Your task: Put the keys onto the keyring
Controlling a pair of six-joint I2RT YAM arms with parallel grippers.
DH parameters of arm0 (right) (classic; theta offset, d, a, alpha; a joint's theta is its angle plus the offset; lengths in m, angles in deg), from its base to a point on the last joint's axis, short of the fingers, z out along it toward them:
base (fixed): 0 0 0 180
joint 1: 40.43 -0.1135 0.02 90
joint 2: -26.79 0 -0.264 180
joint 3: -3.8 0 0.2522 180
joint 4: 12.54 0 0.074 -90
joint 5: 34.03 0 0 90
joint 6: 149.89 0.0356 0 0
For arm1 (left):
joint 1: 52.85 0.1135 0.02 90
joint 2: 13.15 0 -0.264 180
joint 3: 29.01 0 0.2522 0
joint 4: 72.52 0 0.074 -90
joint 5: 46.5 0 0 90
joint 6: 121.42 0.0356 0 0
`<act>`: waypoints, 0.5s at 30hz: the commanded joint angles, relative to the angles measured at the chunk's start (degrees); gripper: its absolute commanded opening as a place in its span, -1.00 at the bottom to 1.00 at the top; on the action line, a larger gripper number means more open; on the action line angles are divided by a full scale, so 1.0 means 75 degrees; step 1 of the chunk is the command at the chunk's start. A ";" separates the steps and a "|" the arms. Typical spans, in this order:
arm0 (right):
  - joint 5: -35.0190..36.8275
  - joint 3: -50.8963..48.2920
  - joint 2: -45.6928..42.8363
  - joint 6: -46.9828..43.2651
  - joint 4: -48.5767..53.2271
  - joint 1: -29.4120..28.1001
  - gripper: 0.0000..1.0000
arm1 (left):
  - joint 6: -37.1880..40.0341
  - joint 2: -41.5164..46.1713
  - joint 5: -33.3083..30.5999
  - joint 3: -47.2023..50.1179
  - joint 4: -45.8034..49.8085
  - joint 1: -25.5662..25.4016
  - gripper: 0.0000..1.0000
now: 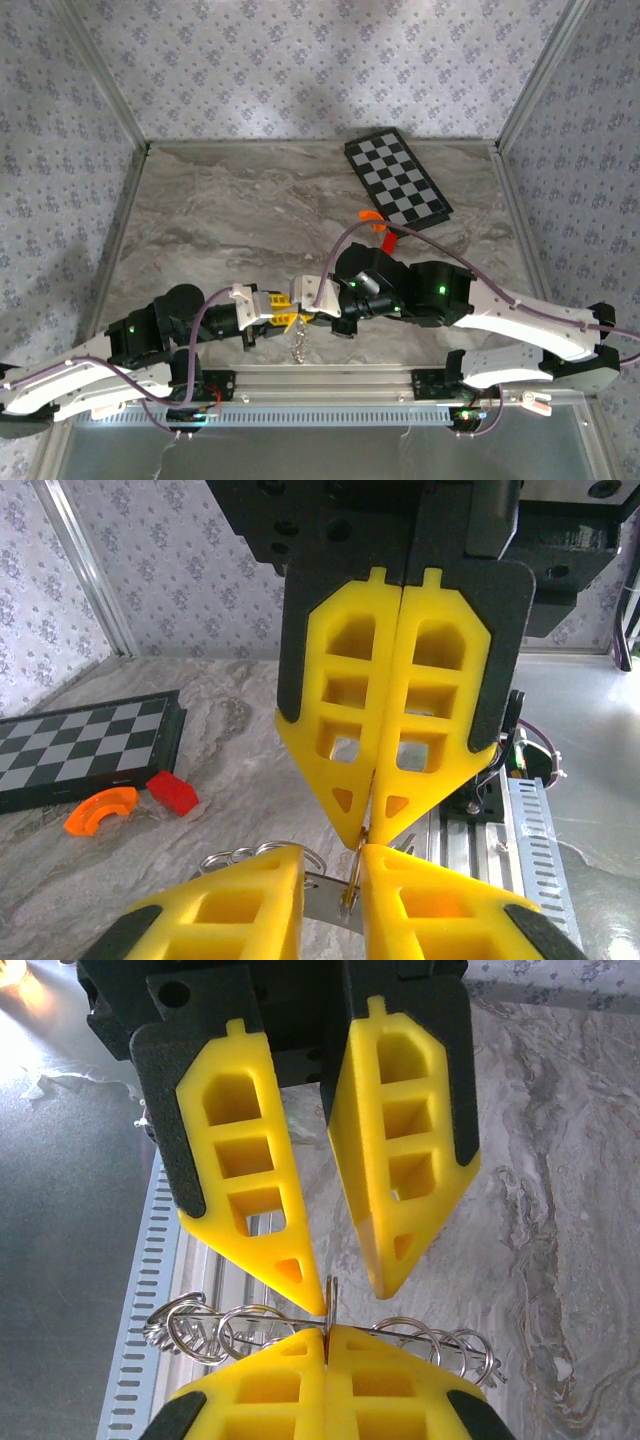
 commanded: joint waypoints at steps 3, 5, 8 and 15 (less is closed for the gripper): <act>-0.0180 0.0234 -0.0196 -0.0135 -0.0261 0.0025 -1.00 | 0.0153 0.0006 0.0028 0.0062 -0.0101 -0.0020 -0.70; -0.0186 0.0225 -0.0191 -0.0130 -0.0278 0.0025 -1.00 | 0.0171 -0.0004 0.0033 0.0065 -0.0110 -0.0008 -0.70; -0.0168 0.0243 -0.0197 -0.0144 -0.0282 0.0021 -1.00 | 0.0194 -0.0040 -0.0007 0.0050 -0.0040 -0.0012 -0.64; -0.0168 0.0278 -0.0203 -0.0171 -0.0280 0.0029 -1.00 | 0.0216 -0.0017 -0.0039 0.0074 -0.0037 -0.0011 -0.64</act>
